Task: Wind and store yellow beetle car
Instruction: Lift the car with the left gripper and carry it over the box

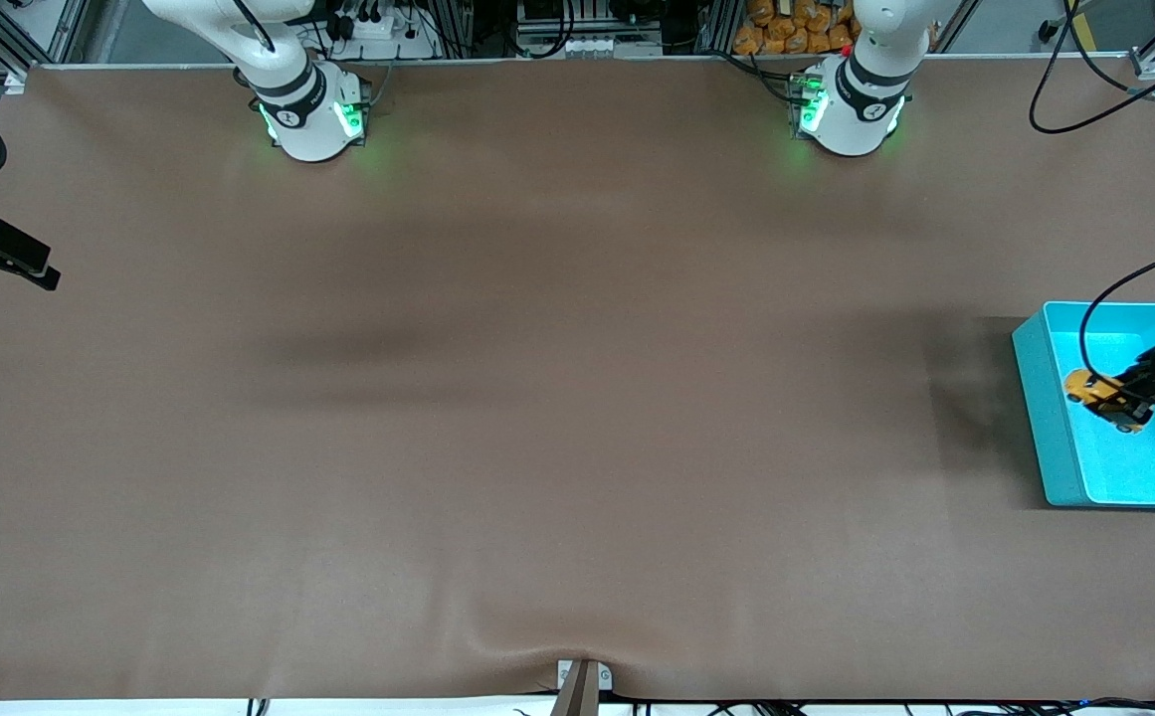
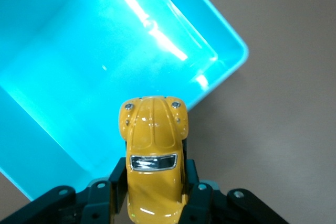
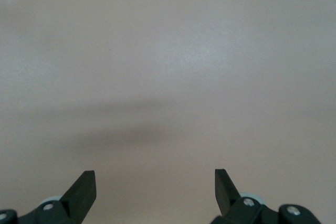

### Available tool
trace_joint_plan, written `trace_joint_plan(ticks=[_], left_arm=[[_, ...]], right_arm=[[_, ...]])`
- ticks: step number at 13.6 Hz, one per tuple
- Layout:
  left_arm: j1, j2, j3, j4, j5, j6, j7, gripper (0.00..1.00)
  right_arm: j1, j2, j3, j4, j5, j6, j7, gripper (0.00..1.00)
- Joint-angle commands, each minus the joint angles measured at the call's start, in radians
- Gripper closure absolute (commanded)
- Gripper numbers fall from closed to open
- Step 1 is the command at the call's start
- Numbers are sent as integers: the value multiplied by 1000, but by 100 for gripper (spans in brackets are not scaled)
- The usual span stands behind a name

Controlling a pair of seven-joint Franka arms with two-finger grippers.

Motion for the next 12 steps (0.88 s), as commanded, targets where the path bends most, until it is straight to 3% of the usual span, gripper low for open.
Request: trace_joint_plan(ticks=[1, 7, 12], left_arm=[[62, 32, -7, 40, 23, -22, 211, 100], [117, 103, -6, 69, 23, 15, 512, 100], [192, 174, -6, 66, 23, 130, 754, 100]], right_arm=[[-12, -13, 6, -4, 13, -6, 10, 0], [-10, -13, 6, -4, 13, -6, 10, 0], [-12, -13, 6, -4, 13, -6, 10, 0]])
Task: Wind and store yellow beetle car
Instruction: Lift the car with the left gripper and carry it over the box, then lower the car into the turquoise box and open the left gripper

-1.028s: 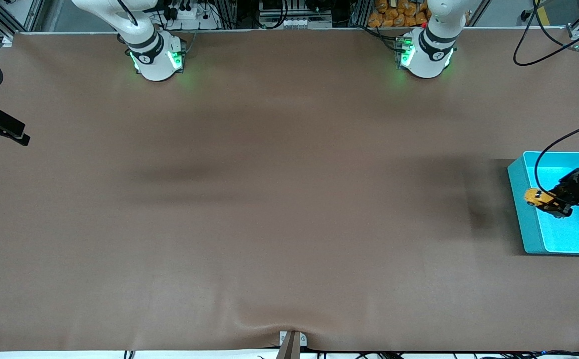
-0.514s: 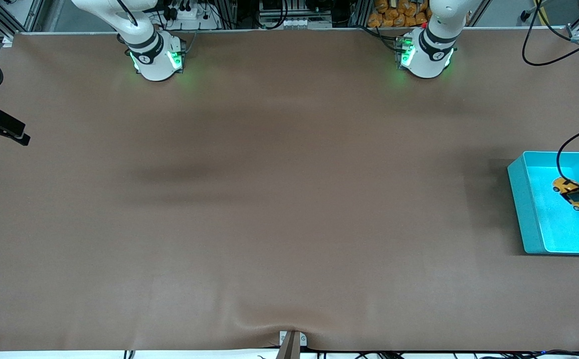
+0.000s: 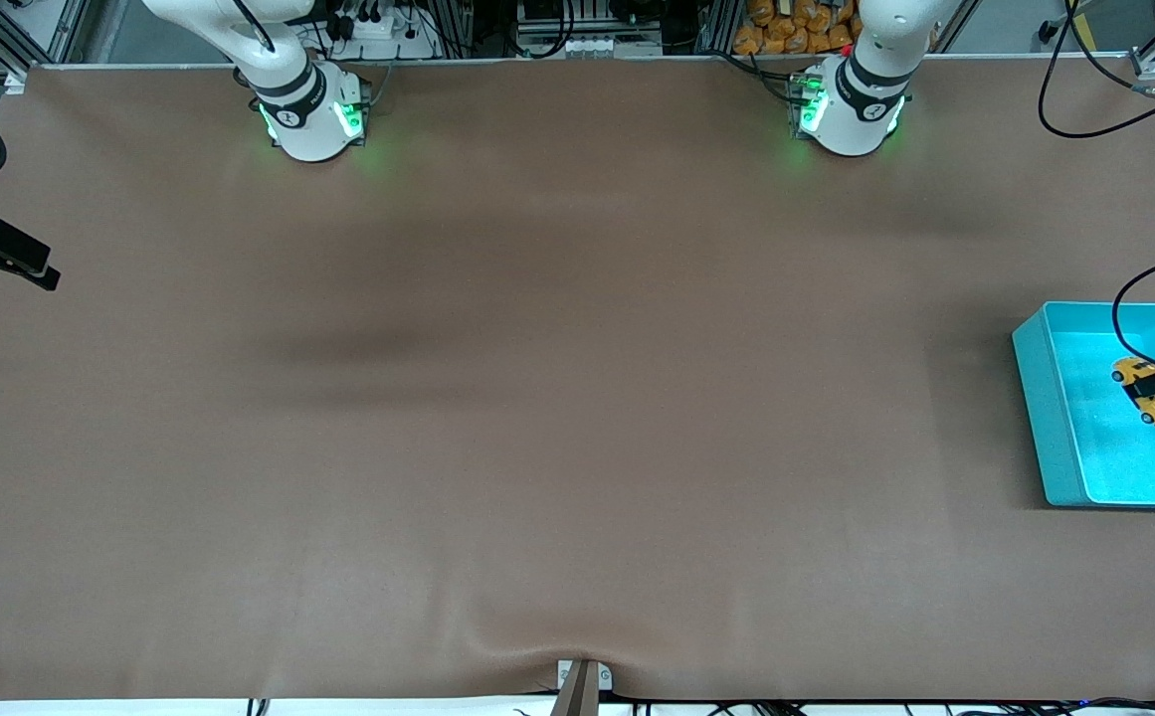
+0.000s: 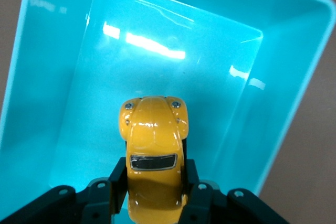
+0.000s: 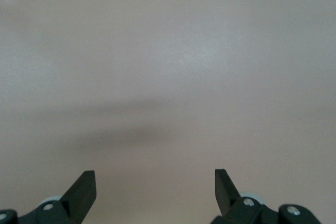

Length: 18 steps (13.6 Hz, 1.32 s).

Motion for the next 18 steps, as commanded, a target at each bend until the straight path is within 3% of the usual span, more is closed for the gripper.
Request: trace_joint_plan(ticks=[1, 3, 7, 18], left_arm=[[37, 54, -10, 22, 24, 59, 114, 100], [55, 91, -7, 22, 33, 105, 198, 100], [52, 137, -4, 25, 168, 112, 171, 100], [52, 181, 11, 18, 229, 112, 150, 100]], right_arm=[[-10, -13, 6, -4, 13, -8, 10, 0], [-12, -13, 6, -4, 13, -6, 10, 0], [-10, -13, 6, -3, 13, -6, 10, 0], [-12, -13, 6, -3, 12, -6, 10, 0]])
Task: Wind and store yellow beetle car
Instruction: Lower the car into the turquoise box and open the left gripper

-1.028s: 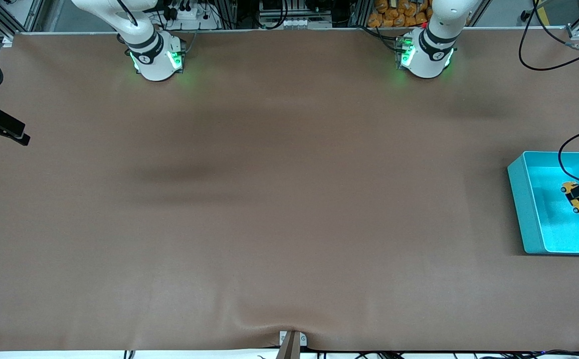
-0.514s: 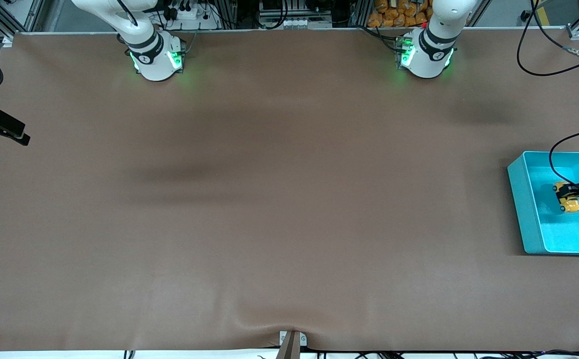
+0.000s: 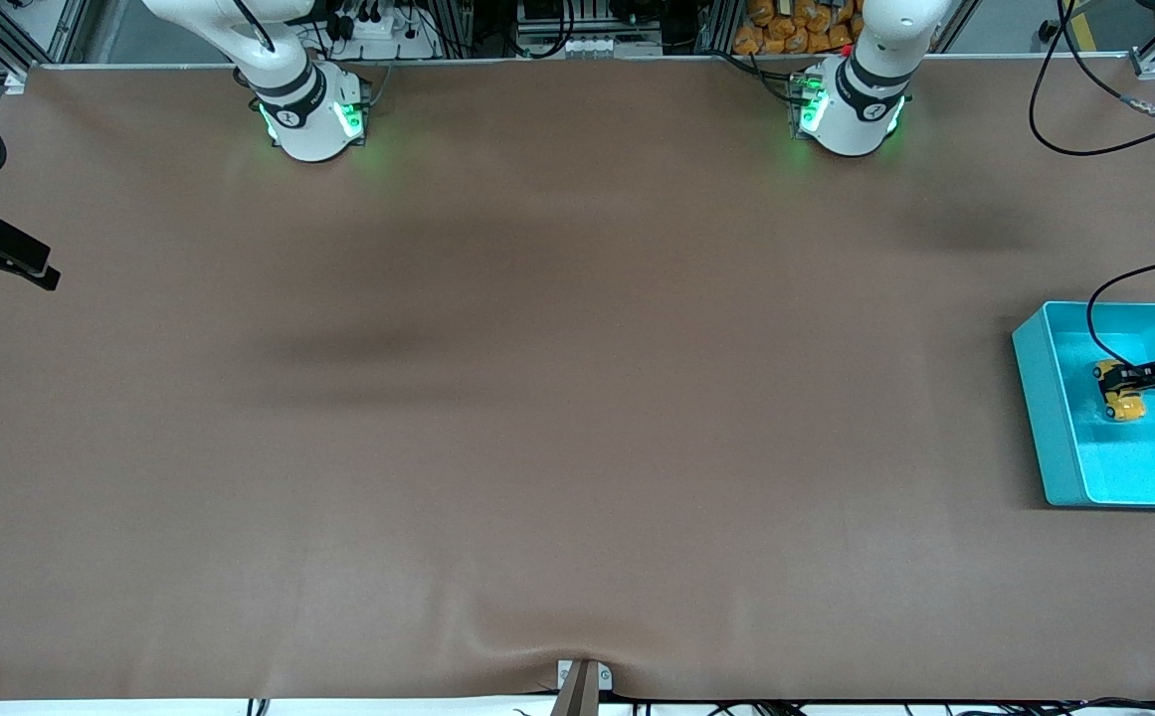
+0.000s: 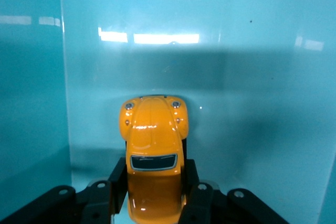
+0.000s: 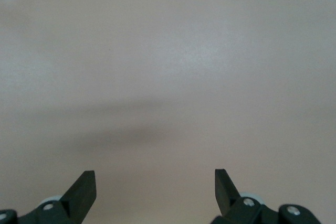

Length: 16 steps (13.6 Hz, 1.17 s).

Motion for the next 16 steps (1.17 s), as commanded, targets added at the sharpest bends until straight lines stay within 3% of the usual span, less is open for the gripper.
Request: trace_joint_plan(ticks=[1, 2, 3, 7, 13, 16], left_arm=[[0, 7, 0, 14, 45, -1, 4, 66], [-3, 2, 0, 11, 48, -1, 4, 13], [-6, -4, -9, 10, 48, -1, 10, 0], [-11, -99, -39, 13, 47, -10, 36, 0], [-11, -260, -147, 22, 22, -115, 17, 0], [-11, -309, -152, 14, -62, -171, 20, 0]], right_arm=[[-11, -13, 6, -1, 12, -6, 10, 0], [-11, -13, 6, -1, 12, -6, 10, 0], [-11, -13, 6, -1, 12, -6, 10, 0], [-16, -11, 6, -3, 12, -6, 5, 0], [-19, -11, 6, -3, 12, -6, 7, 0], [-22, -11, 6, -3, 10, -6, 4, 0]])
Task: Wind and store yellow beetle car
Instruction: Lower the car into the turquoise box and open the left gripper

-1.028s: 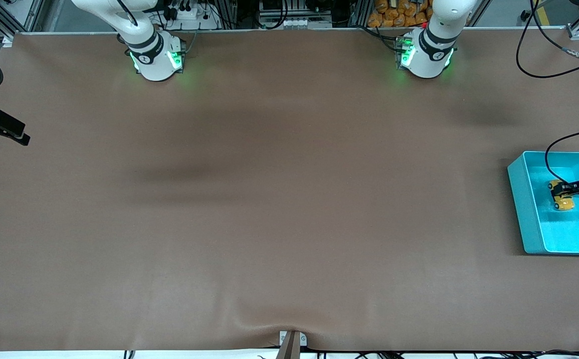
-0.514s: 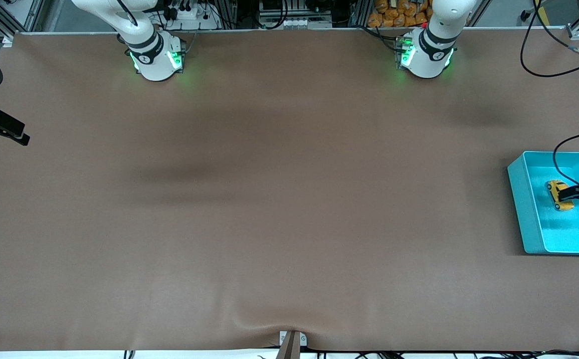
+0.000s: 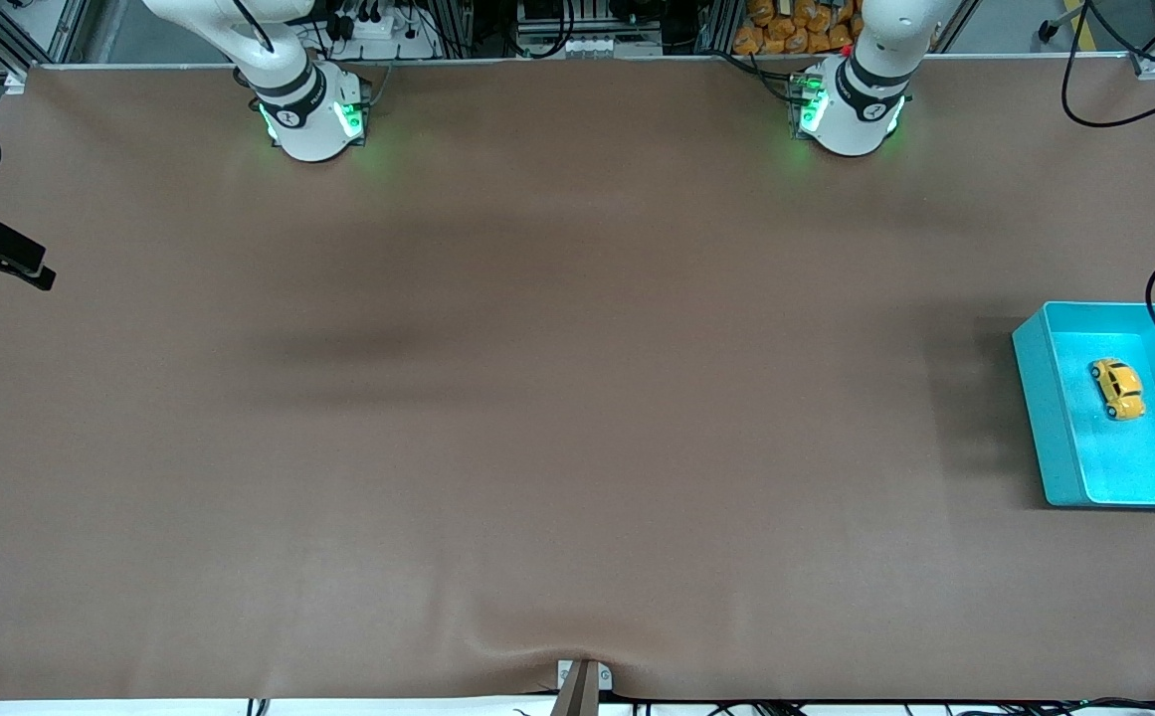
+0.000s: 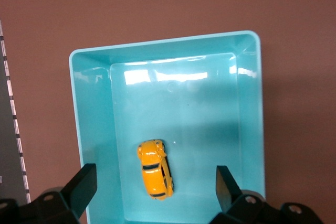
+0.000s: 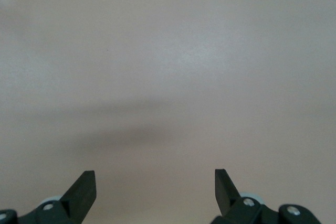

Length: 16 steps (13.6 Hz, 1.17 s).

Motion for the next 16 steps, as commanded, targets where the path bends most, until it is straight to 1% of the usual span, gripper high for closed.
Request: trace_joint_plan(ticks=[1, 3, 5, 6, 7, 8, 10, 12, 13, 15, 16], left_arm=[[5, -64, -11, -23, -67, -81, 1, 0], [9, -127, -58, -23, -105, -164, -7, 0], [5, -170, -104, -23, -119, -230, -62, 0], [0, -190, -114, -24, -121, -252, -97, 0], [-41, -213, -111, -24, -142, -286, -120, 0], [-93, -240, -92, -23, -168, -321, -148, 0], [-196, -296, -30, -23, -199, -378, -217, 0], [-338, -345, 73, -23, -239, -421, -269, 0], [-416, -368, 137, -23, -256, -441, -292, 0], [-525, -420, 222, -23, -314, -479, -327, 0], [-578, -444, 259, -21, -325, -496, -346, 0]], right_arm=[[-14, -11, 7, -3, 10, -6, 2, 0], [-14, -10, 7, -3, 10, -6, 2, 0], [-13, -11, 7, -3, 12, -6, 2, 0], [-13, -11, 7, -3, 12, -6, 4, 0], [-13, -11, 7, -3, 12, -6, 2, 0], [-13, -10, 7, -3, 12, -6, 4, 0], [-13, -11, 7, -3, 12, -6, 4, 0], [-13, -11, 7, -3, 12, -6, 5, 0], [-13, -11, 7, -3, 12, -6, 5, 0], [-11, -10, 7, -3, 12, -5, 7, 0], [-11, -10, 7, -3, 12, -6, 8, 0]])
